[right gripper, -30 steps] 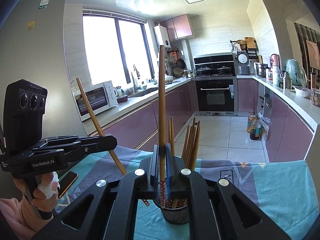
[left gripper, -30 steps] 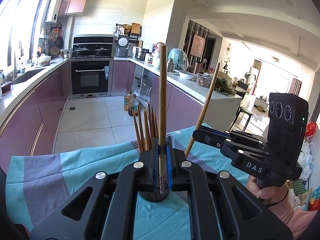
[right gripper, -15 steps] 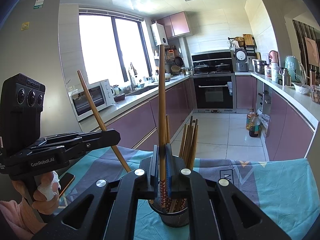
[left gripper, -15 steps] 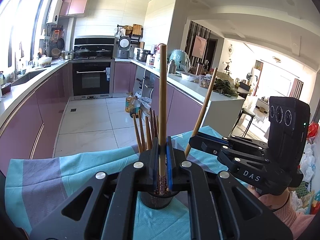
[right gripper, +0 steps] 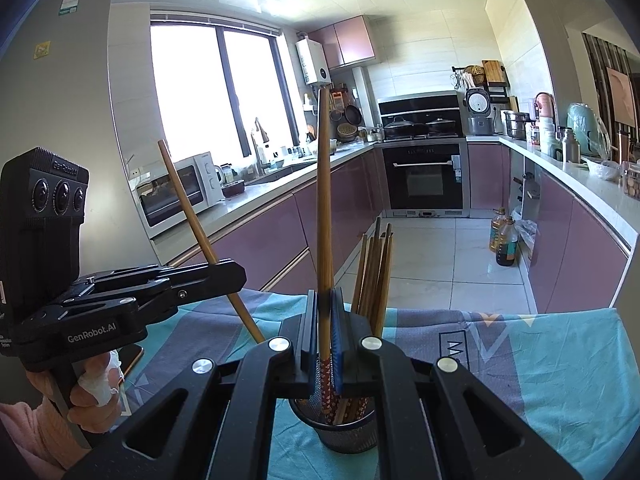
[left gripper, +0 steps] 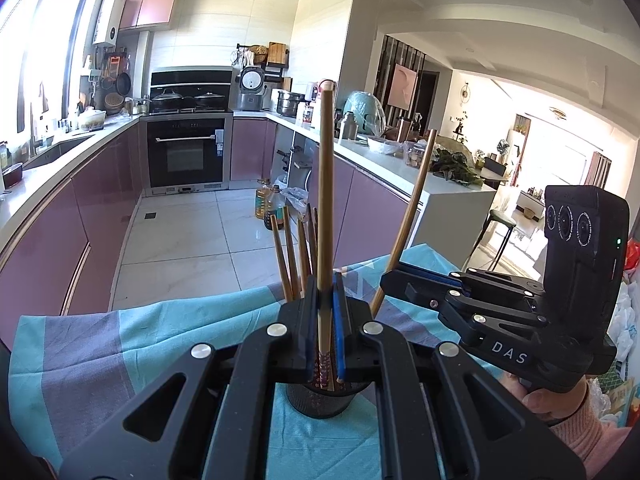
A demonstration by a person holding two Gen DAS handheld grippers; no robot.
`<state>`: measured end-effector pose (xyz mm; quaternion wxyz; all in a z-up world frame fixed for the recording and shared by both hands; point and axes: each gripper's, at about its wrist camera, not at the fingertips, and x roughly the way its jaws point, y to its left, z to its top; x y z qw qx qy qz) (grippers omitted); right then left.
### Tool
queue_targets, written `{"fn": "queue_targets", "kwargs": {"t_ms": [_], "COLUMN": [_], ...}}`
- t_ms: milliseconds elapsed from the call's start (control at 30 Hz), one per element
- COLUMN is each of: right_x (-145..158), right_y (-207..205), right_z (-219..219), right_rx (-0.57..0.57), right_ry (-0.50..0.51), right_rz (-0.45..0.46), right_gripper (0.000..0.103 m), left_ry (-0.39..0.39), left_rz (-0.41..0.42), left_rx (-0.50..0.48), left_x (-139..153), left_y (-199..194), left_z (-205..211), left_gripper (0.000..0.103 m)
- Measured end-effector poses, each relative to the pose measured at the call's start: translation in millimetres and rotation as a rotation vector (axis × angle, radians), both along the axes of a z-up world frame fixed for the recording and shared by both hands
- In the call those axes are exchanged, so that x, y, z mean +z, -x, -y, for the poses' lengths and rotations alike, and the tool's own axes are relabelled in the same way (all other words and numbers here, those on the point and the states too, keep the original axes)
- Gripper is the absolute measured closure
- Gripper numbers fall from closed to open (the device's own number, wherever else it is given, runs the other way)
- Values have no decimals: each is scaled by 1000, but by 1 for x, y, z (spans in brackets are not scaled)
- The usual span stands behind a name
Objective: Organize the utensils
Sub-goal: 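Lower both chopsticks into the mesh cup beside the others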
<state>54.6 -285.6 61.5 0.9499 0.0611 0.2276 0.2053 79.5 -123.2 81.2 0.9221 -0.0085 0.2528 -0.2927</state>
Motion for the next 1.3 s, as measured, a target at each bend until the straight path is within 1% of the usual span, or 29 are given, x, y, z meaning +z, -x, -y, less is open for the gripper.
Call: {"fn": "queue_targets", "kwargs": {"t_ms": [200, 767, 1300], "right_x": [-7, -22, -36], "right_y": [-4, -10, -14], "right_z": [1, -3, -4], "right_rx": [-5, -4, -5], "right_ry": [0, 11, 22], "right_rz": [-18, -60, -100], "right_gripper": [97, 97, 97], "left_ry": [-9, -54, -87], "left_rz": [-21, -68, -114], "left_rx": [0, -14, -25], "left_x": [-1, -8, -17], "left_y": [-8, -13, -22], "left_z": [-2, 0, 13], "left_gripper": [96, 96, 95]}}
